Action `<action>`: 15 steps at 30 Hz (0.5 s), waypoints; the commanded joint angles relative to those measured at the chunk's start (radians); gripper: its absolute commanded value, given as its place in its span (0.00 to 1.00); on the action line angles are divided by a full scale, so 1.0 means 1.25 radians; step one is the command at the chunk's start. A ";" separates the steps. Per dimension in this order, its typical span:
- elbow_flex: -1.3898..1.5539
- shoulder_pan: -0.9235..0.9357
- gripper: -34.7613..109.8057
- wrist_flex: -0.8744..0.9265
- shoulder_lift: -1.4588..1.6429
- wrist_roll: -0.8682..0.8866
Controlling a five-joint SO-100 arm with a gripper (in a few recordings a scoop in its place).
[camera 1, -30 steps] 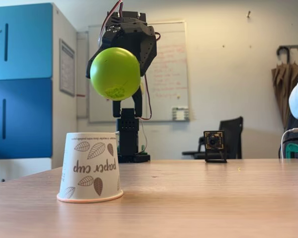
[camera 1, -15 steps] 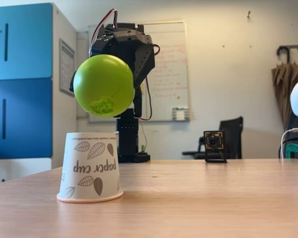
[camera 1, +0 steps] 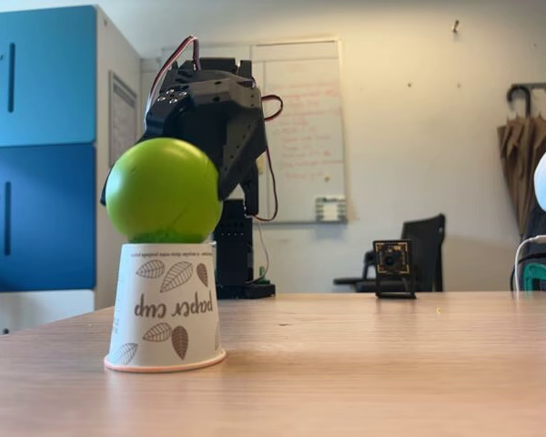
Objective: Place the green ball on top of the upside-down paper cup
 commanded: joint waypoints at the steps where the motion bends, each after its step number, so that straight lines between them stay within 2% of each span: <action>1: -0.013 0.004 0.50 0.010 0.022 0.005; 15: 0.004 -0.005 0.55 0.011 0.072 0.002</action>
